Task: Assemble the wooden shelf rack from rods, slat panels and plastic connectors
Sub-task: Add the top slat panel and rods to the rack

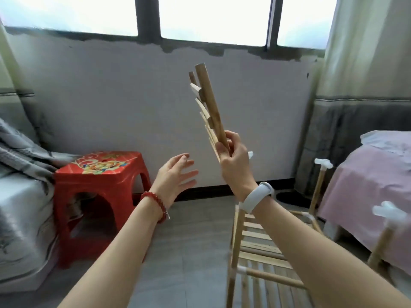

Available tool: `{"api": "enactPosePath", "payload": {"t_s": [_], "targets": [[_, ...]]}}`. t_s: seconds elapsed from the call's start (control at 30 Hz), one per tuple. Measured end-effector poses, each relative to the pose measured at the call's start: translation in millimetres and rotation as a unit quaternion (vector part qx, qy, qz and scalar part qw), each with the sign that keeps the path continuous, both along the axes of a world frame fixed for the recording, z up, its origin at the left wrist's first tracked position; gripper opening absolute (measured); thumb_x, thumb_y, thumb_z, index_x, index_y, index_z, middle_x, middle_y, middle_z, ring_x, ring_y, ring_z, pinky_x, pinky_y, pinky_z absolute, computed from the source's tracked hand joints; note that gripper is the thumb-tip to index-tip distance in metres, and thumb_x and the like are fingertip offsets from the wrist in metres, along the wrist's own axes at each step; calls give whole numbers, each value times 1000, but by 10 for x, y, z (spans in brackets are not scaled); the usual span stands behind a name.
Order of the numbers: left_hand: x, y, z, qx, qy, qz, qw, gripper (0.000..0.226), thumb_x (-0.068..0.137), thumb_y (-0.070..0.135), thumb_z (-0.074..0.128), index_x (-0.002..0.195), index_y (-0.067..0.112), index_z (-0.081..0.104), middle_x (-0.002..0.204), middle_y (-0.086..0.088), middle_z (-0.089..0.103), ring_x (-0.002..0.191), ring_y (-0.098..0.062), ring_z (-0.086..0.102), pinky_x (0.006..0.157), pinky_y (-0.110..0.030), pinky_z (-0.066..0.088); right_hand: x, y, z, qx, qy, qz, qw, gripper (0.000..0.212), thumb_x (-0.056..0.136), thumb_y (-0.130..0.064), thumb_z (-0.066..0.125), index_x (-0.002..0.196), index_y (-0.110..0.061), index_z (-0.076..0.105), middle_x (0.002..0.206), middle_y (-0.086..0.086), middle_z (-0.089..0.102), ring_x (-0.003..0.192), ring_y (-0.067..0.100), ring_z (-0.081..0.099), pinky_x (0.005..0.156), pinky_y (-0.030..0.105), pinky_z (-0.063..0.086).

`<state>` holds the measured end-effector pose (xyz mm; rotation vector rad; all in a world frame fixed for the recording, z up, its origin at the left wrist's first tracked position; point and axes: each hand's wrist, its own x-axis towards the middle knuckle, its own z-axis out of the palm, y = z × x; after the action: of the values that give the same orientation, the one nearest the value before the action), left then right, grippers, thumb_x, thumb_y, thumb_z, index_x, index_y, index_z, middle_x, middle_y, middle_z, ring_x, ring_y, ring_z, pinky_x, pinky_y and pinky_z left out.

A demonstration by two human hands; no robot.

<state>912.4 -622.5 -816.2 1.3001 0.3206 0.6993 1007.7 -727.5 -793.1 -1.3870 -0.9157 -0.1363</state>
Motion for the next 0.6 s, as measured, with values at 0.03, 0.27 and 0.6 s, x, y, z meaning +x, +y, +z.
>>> {"api": "enactPosePath", "payload": {"t_s": [0.03,0.27,0.6], "targets": [[19,-107,95,-21,-18,-16,999,21,99,26,42,111,14,54,114,-6,58,101,-28,61,85,-38,51,38,-132,67,2,-24,-9,1000,16,95,-10,50,100,-26,49,96,8,51,67,6,46,61,10,40],[276,-653,372,-166,-69,-151,972,49,94,51,36,101,6,56,109,-18,64,104,-37,60,84,-50,53,524,-1084,-295,-126,-293,-178,931,29,80,-5,57,107,-16,59,91,0,51,86,14,45,77,41,36],[718,-1154,-11,158,191,-52,967,17,94,12,52,104,3,63,90,-12,72,77,-21,67,82,-37,55,880,-1949,-865,-283,-416,-261,824,26,80,-25,38,105,-26,46,90,0,55,84,13,45,72,28,24]]}}
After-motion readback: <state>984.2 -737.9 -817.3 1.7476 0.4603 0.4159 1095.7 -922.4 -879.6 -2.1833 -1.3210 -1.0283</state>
